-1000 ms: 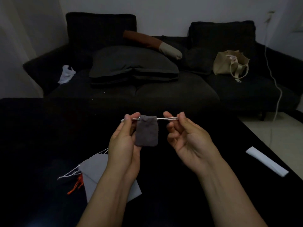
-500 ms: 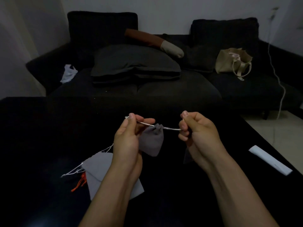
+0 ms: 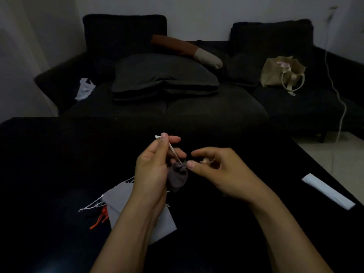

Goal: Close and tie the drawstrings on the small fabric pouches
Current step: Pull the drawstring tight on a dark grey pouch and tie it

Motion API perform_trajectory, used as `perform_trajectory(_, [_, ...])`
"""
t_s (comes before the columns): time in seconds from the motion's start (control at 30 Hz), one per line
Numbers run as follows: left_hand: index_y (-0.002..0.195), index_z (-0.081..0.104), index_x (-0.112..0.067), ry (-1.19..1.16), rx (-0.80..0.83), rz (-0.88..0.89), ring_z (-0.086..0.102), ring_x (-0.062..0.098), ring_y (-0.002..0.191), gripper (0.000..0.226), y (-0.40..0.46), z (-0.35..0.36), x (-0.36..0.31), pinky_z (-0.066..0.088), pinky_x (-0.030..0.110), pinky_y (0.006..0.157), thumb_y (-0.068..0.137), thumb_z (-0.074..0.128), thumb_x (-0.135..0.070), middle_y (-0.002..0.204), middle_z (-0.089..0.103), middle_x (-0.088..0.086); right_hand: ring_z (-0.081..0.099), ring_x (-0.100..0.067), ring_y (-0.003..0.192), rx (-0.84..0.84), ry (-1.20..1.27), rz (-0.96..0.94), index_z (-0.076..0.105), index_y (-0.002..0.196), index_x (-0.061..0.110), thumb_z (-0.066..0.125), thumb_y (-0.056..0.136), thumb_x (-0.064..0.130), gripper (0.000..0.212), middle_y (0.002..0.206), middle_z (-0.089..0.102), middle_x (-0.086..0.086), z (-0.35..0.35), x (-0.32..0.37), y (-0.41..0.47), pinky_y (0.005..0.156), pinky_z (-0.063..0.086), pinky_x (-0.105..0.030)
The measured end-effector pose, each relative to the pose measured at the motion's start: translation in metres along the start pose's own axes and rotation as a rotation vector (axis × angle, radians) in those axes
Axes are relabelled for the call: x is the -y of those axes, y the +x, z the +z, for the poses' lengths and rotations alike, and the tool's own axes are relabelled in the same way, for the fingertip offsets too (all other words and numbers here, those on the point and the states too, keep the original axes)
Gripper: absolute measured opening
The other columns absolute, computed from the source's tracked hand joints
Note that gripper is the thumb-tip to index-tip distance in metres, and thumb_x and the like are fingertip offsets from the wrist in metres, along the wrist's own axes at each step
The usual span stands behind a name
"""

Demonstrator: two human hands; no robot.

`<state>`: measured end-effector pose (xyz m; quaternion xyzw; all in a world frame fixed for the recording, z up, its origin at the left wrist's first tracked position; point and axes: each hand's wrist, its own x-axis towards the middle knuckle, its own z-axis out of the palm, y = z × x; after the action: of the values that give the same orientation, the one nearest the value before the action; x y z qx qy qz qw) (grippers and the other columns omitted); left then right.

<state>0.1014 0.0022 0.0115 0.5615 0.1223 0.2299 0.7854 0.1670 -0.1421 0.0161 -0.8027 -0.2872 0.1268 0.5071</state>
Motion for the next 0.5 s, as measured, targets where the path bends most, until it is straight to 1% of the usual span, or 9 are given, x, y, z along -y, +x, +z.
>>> perform_trajectory(0.07, [0.080, 0.075, -0.027, -0.030, 0.023, -0.034, 0.055, 0.012, 0.058, 0.037, 0.000, -0.002, -0.002, 0.048, 0.026, 0.057, 0.100, 0.046, -0.041, 0.066, 0.062, 0.001, 0.060, -0.001, 0.066, 0.082, 0.014, -0.031, 0.074, 0.105, 0.018, 0.070, 0.086, 0.035, 0.027, 0.081, 0.073, -0.003, -0.005, 0.002, -0.005, 0.060, 0.044, -0.016])
perform_trajectory(0.13, [0.082, 0.075, -0.026, -0.027, 0.022, -0.054, 0.055, 0.013, 0.059, 0.037, 0.001, -0.005, -0.003, 0.048, 0.027, 0.059, 0.100, 0.046, -0.040, 0.067, 0.061, 0.001, 0.063, 0.000, 0.069, 0.132, 0.005, -0.034, 0.076, 0.096, 0.014, 0.066, 0.090, 0.025, 0.017, 0.085, 0.075, -0.004, -0.010, 0.004, -0.007, 0.061, 0.048, -0.015])
perform_trajectory(0.2, [0.087, 0.076, -0.023, 0.007, 0.022, -0.073, 0.057, 0.012, 0.061, 0.036, 0.002, -0.005, -0.003, 0.049, 0.025, 0.060, 0.099, 0.047, -0.039, 0.067, 0.062, -0.001, 0.065, -0.005, 0.076, 0.138, 0.002, -0.068, 0.075, 0.092, 0.009, 0.064, 0.092, 0.016, 0.014, 0.087, 0.074, -0.006, -0.013, 0.001, -0.007, 0.070, 0.052, -0.021])
perform_trajectory(0.23, [0.093, 0.076, -0.020, 0.030, 0.048, -0.093, 0.060, 0.011, 0.063, 0.035, 0.002, -0.003, -0.002, 0.049, 0.024, 0.061, 0.098, 0.048, -0.040, 0.069, 0.063, -0.001, 0.065, -0.007, 0.078, 0.130, 0.027, -0.090, 0.074, 0.090, 0.007, 0.063, 0.093, 0.013, 0.013, 0.087, 0.073, -0.007, -0.013, 0.001, -0.006, 0.073, 0.052, -0.023])
perform_trajectory(0.3, [0.105, 0.072, -0.014, 0.030, 0.137, -0.141, 0.068, 0.012, 0.074, 0.036, -0.001, 0.001, -0.001, 0.052, 0.023, 0.068, 0.092, 0.052, -0.042, 0.079, 0.070, 0.002, 0.066, -0.009, 0.081, 0.077, 0.099, -0.130, 0.073, 0.090, 0.004, 0.062, 0.093, 0.009, 0.013, 0.087, 0.073, -0.009, -0.009, 0.002, -0.004, 0.076, 0.053, -0.025])
perform_trajectory(0.37, [0.111, 0.069, -0.010, -0.042, 0.203, -0.182, 0.071, 0.015, 0.087, 0.041, -0.003, 0.005, -0.001, 0.057, 0.023, 0.075, 0.085, 0.056, -0.039, 0.093, 0.073, 0.010, 0.068, -0.012, 0.084, -0.015, 0.145, -0.162, 0.074, 0.090, 0.004, 0.062, 0.093, 0.008, 0.013, 0.088, 0.074, -0.010, -0.005, 0.002, -0.001, 0.078, 0.054, -0.028])
perform_trajectory(0.43, [0.116, 0.066, -0.008, -0.161, 0.217, -0.233, 0.072, 0.017, 0.096, 0.045, -0.004, 0.008, -0.004, 0.059, 0.023, 0.080, 0.081, 0.058, -0.035, 0.105, 0.074, 0.013, 0.070, -0.012, 0.086, -0.105, 0.140, -0.163, 0.076, 0.090, 0.010, 0.063, 0.092, 0.011, 0.013, 0.089, 0.074, -0.005, -0.005, 0.002, 0.002, 0.079, 0.055, -0.028])
perform_trajectory(0.5, [0.120, 0.063, -0.005, -0.299, 0.221, -0.266, 0.071, 0.019, 0.102, 0.048, -0.004, 0.010, -0.006, 0.059, 0.024, 0.081, 0.078, 0.060, -0.028, 0.111, 0.073, 0.014, 0.071, -0.012, 0.087, -0.166, 0.179, -0.135, 0.076, 0.091, 0.010, 0.063, 0.093, 0.011, 0.014, 0.090, 0.074, -0.004, -0.005, 0.001, 0.003, 0.078, 0.057, -0.026])
